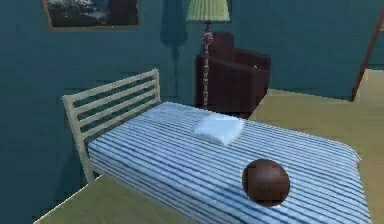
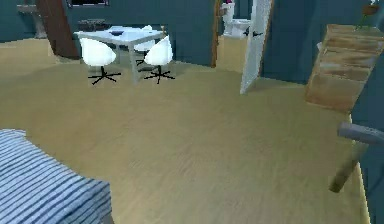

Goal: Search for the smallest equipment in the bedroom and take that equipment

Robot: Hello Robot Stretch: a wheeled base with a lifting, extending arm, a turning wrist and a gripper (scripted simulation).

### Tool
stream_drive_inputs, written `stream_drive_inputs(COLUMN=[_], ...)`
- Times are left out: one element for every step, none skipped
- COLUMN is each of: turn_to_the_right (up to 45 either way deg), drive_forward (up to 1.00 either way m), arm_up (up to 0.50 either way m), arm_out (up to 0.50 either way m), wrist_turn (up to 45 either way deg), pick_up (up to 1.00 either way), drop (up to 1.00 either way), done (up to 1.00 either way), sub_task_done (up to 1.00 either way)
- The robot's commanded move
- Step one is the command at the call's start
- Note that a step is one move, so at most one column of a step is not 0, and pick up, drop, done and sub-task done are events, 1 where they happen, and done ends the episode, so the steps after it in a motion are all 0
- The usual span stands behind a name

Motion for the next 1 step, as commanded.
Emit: stream_drive_inputs(turn_to_the_right=[0.0], drive_forward=[0.15], arm_up=[0.0], arm_out=[0.0], wrist_turn=[0.0], pick_up=[0.0], drop=[0.0], done=[0.0], sub_task_done=[0.0])
